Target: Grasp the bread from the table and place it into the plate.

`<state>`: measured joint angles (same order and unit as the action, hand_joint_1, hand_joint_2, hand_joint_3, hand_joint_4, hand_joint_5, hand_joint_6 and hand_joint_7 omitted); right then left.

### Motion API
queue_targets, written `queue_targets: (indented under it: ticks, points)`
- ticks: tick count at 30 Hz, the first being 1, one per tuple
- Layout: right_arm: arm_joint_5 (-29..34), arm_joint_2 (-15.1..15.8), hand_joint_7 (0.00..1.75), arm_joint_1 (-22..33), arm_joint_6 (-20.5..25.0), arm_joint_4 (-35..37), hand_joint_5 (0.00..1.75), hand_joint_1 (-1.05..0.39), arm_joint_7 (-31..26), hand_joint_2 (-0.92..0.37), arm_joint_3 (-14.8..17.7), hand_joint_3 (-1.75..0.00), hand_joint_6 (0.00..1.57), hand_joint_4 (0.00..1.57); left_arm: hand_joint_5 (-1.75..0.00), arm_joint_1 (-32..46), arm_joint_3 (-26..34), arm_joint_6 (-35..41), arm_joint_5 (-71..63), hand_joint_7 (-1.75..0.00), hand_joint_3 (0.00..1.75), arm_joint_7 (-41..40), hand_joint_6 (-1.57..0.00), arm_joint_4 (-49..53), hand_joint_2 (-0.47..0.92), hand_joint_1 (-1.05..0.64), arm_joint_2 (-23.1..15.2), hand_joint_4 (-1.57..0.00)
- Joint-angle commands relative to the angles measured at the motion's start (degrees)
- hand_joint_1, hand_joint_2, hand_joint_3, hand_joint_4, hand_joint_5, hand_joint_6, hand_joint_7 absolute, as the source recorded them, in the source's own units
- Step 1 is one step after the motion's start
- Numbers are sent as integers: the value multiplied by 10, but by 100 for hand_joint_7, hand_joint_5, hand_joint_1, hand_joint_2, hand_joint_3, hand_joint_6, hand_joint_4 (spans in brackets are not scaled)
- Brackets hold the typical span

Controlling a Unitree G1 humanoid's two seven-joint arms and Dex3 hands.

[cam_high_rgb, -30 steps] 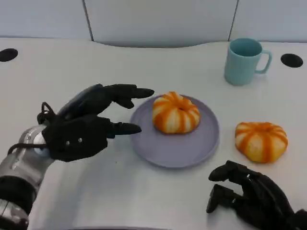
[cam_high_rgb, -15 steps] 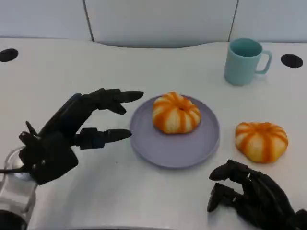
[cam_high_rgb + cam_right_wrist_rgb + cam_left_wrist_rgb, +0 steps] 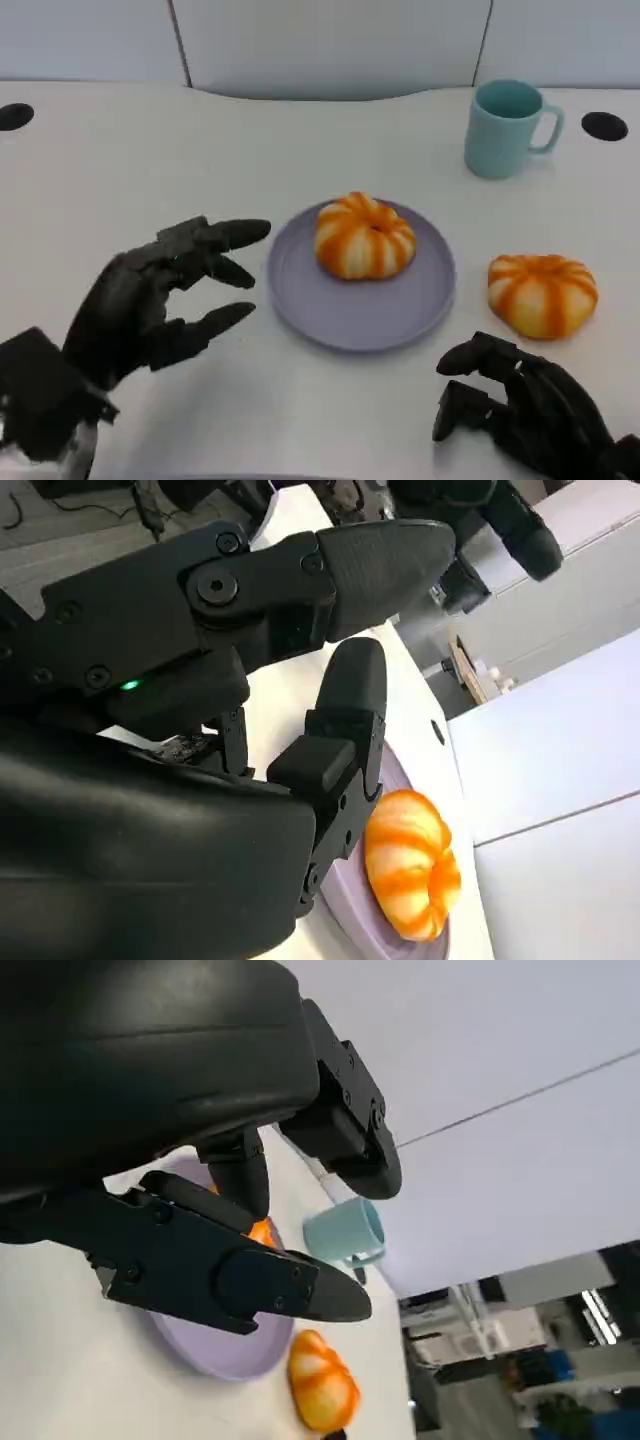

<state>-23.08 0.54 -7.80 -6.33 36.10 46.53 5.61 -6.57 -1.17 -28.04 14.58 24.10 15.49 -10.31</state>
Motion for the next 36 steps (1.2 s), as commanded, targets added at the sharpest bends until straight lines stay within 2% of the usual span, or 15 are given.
queue_targets:
  ticks: [1,6,14,17,24,27,32,36]
  points:
    - [8,9,100,14,12,23,151,-54,-6,-92,5,-24,64,62,-157,62,15,25,23,-102,29,-4,-30,-47,92,-55,13,-22]
    - [13,7,101,14,6,24,151,-55,-12,-92,6,-23,64,63,-166,103,26,61,53,-124,29,1,-27,-84,92,-54,30,-26]
    - [10,9,101,8,9,31,149,-55,-10,-92,9,-22,65,64,-172,162,42,121,117,-130,27,10,-30,-124,92,-57,61,-27]
    - [11,8,101,8,6,31,149,-56,-11,-92,11,-22,65,64,-174,177,50,142,135,-142,27,13,-26,-130,92,-55,70,-28]
    - [9,11,100,4,7,37,150,-55,-10,-92,16,-24,64,64,-175,176,79,164,196,-151,26,59,-24,-102,92,-51,86,-32]
    - [8,11,100,3,5,39,151,-55,-8,-92,17,-24,64,64,-175,166,94,171,218,-151,26,91,-23,-77,92,-51,87,-33]
    - [6,11,100,3,10,33,154,-54,-8,-92,17,-26,62,61,-175,146,121,187,239,-123,22,120,-40,-32,92,-57,91,-38]
    - [6,13,101,4,14,30,156,-54,-9,-92,17,-26,62,59,-175,138,132,194,235,-118,20,114,-45,-19,92,-59,97,-40]
